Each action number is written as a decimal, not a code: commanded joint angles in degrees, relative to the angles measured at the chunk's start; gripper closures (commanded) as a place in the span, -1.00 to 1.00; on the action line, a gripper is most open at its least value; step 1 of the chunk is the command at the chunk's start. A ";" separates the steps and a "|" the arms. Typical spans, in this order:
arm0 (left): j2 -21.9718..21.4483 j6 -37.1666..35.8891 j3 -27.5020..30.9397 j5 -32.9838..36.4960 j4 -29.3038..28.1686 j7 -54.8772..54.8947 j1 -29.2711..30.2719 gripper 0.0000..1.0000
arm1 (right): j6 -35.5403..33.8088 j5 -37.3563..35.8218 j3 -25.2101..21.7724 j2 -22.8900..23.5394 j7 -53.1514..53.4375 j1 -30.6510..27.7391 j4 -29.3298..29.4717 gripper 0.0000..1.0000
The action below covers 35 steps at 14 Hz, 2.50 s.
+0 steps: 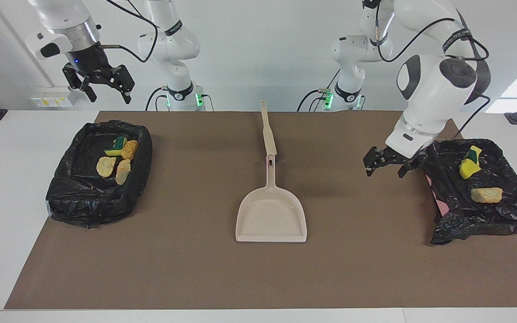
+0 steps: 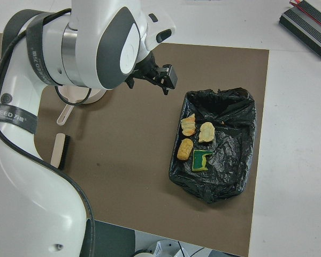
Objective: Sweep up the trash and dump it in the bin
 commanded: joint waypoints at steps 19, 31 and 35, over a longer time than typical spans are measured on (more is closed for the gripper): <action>-9.48 -10.50 13.94 -0.15 0.78 7.51 -9.23 -1.00 | 1.13 0.49 0.58 -1.95 -1.94 -0.15 -2.74 -1.00; -8.96 -13.67 13.33 -0.59 1.84 8.66 -9.32 -1.00 | 1.22 0.49 0.58 -2.39 -2.03 -0.41 -3.44 -1.00; -9.04 -13.67 13.33 -0.68 1.84 8.66 -9.41 -1.00 | 1.31 0.49 0.66 -2.47 -2.03 -0.41 -3.44 -1.00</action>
